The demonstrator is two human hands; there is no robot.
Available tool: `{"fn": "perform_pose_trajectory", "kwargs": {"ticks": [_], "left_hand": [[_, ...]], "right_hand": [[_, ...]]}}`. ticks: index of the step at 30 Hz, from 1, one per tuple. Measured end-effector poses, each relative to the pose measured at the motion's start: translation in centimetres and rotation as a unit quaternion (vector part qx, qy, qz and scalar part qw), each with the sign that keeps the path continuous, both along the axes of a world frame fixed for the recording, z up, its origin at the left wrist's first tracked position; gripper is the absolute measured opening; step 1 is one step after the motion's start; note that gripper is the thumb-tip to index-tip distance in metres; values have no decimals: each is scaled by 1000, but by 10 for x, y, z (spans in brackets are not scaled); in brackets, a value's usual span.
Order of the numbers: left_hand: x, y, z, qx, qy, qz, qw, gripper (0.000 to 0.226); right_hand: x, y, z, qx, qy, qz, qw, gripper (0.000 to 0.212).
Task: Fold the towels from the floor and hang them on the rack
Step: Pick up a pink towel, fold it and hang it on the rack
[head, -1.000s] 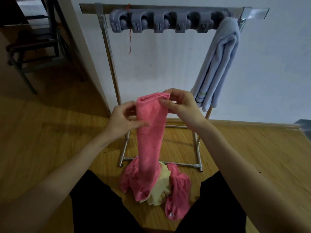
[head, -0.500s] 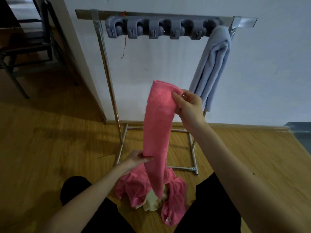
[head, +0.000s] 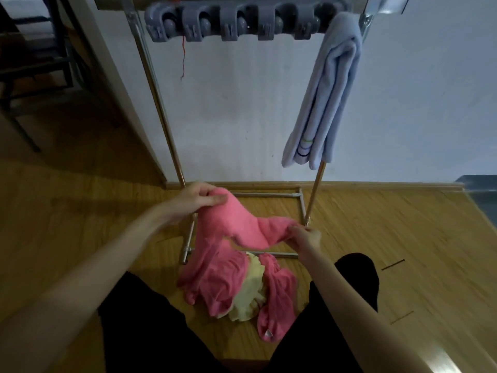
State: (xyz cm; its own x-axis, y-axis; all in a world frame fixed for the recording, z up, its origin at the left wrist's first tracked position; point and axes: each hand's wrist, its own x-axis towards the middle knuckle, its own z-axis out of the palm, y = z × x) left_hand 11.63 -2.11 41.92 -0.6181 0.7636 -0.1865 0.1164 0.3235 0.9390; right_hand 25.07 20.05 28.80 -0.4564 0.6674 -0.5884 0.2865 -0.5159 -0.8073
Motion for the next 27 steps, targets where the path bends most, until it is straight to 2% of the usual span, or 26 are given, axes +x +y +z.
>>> {"fn": "perform_pose_trajectory", "kwargs": {"ticks": [3, 6, 7, 9, 10, 12, 15, 17, 20, 23, 24, 27], "left_hand": [[2, 2, 28, -45, 69, -79, 994, 39], [7, 7, 45, -80, 76, -139, 984, 55], [9, 10, 49, -88, 69, -149, 982, 49], [12, 15, 54, -108, 53, -169, 978, 31], [13, 18, 57, -116, 45, -180, 976, 26], [15, 23, 61, -126, 33, -204, 970, 23], [16, 31, 69, -129, 43, -239, 961, 25], [15, 35, 74, -123, 49, -245, 960, 26], [10, 37, 78, -120, 47, -234, 964, 18], [3, 32, 76, -127, 63, -215, 966, 20], [1, 29, 75, -137, 74, -211, 965, 25], [-4, 23, 74, -151, 75, -216, 962, 27]], "right_hand": [[10, -17, -18, 28, -52, 134, 989, 13], [14, -25, -14, 151, -110, 275, 943, 8], [13, -25, -11, 209, -113, 296, 925, 23], [10, -24, 7, 285, -14, 309, 907, 47], [9, -24, 21, 281, 70, 326, 900, 54], [8, -22, 55, 203, 217, 388, 873, 62], [5, -18, 97, 102, 301, 477, 819, 65], [0, -16, 113, 103, 282, 518, 801, 55], [-7, -12, 122, 157, 232, 560, 780, 35], [-8, -2, 132, 161, 234, 568, 773, 9], [-8, 3, 137, 168, 235, 568, 770, 10], [-9, 21, 148, 205, 206, 583, 759, 32]]}}
